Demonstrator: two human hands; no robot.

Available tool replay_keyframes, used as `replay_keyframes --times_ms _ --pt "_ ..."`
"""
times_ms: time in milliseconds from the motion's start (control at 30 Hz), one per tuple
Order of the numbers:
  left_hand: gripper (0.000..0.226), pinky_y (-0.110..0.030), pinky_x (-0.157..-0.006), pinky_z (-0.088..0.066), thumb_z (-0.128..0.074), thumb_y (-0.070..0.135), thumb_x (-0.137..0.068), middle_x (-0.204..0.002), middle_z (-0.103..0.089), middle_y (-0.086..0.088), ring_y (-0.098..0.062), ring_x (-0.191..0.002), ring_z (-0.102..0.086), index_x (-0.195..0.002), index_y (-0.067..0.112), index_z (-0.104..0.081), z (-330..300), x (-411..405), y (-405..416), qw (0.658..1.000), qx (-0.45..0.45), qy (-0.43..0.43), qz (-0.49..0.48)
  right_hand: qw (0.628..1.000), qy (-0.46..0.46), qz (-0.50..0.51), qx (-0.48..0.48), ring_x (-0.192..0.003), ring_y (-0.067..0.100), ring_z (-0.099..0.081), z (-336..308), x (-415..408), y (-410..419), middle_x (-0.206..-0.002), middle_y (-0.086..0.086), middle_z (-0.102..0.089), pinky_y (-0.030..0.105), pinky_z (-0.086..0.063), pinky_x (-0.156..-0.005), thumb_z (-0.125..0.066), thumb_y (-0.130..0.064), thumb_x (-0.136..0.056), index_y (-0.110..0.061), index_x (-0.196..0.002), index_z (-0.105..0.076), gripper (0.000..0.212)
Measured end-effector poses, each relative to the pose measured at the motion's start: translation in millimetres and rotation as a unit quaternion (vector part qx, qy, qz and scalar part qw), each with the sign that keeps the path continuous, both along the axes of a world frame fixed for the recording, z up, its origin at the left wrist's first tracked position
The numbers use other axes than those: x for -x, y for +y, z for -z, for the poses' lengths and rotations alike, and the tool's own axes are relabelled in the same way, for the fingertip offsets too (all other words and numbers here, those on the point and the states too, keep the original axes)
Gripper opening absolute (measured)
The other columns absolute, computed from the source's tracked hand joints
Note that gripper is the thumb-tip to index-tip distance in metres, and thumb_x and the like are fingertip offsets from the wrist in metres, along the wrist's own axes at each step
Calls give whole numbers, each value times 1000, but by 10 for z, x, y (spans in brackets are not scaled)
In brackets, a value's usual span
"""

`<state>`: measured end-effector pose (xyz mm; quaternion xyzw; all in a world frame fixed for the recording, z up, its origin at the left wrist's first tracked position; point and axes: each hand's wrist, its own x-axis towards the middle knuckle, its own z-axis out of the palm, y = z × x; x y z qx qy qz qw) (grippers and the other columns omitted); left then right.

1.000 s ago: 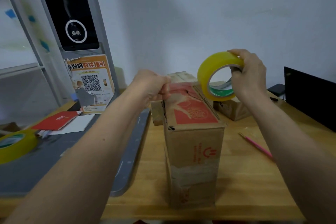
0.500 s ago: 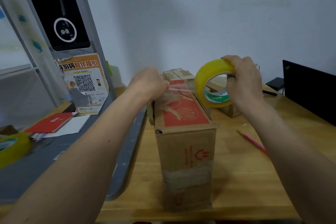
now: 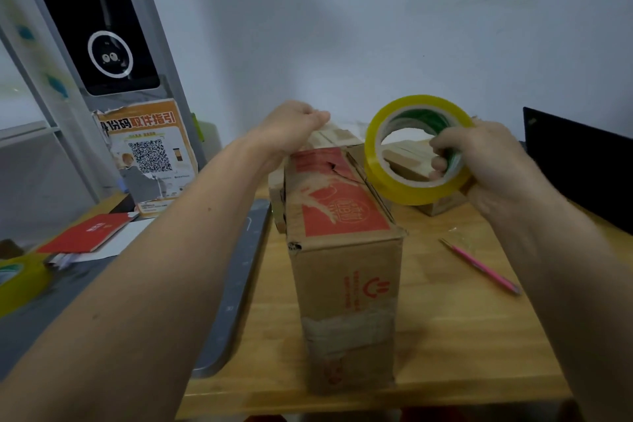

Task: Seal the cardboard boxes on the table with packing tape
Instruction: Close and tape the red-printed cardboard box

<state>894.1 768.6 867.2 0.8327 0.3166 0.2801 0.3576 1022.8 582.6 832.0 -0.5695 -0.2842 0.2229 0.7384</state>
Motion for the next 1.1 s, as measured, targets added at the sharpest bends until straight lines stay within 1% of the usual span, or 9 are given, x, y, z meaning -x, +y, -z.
replay_keyframes --times_ms 233,300,433,533,600,700,800,933,1100 --pt "22 -34 -87 -45 -48 27 -103 -112 -64 -13 -26 -101 -57 -100 9 -58 39 -47 -61 996 -29 79 41 996 15 -6 -83 -44 8 -61 -171 460 -283 -47 -7 -61 22 -50 -43 -67 6 -76 -9 -88 -63 20" --pt "26 -33 -72 -42 -47 30 -104 -94 -57 -15 -25 -85 -53 -92 8 -55 60 -36 -125 992 -58 103 47 995 7 49 -92 -60 9 -68 -138 624 -255 -59 -11 -68 31 -58 -55 -71 4 -72 -12 -106 -64 38" --pt "25 -33 -70 -39 -46 29 -104 -88 -51 -14 -23 -79 -47 -89 10 -52 132 15 -186 990 -92 101 19 972 -32 199 -125 -107 13 -61 22 974 -65 -119 -5 -61 34 -53 -93 -70 -8 -79 -24 -130 -52 57" --pt "30 -36 -69 -41 -45 23 -102 -83 -57 -10 -26 -81 -52 -78 8 -55 189 97 -179 989 -96 105 -43 937 -126 276 -175 -123 8 -45 127 1127 99 -126 -11 -48 14 -37 -103 -65 -7 -84 -18 -134 -46 54" --pt "24 -33 -72 -42 -43 22 -101 -91 -60 -7 -28 -88 -54 -86 10 -59 217 176 -158 984 -88 118 -95 924 -177 276 -195 -125 14 -45 171 1103 187 -126 -9 -45 22 -38 -106 -62 -5 -84 -15 -133 -43 54" --pt "33 -44 -98 -49 -46 19 -98 -121 -64 -19 -37 -112 -60 -117 0 -64 218 298 -161 980 -35 106 -164 908 -257 267 -196 -115 15 -51 171 842 246 -117 -5 -49 21 -42 -98 -57 1 -79 -11 -130 -45 54" --pt "38 -50 -104 -44 -41 23 -94 -127 -59 -21 -40 -117 -55 -118 2 -61 205 385 -256 961 -45 151 -228 893 -327 258 -171 -101 18 -56 126 448 260 -107 -1 -53 21 -47 -86 -49 8 -79 -2 -124 -51 45" --pt "29 -47 -103 -42 -39 19 -94 -129 -57 -19 -40 -120 -52 -109 7 -60 231 473 -365 956 -78 162 -232 890 -385 211 -125 -93 29 -58 66 170 265 -104 -1 -51 49 -52 -80 -46 9 -82 -1 -122 -51 41" --pt "29 -37 -77 -47 -39 15 -101 -104 -68 -19 -33 -93 -62 -84 4 -61 103 647 -392 968 -131 43 -212 873 -436 188 -114 -93 21 -57 14 182 252 -105 -3 -51 44 -52 -81 -48 4 -85 -7 -123 -52 40"
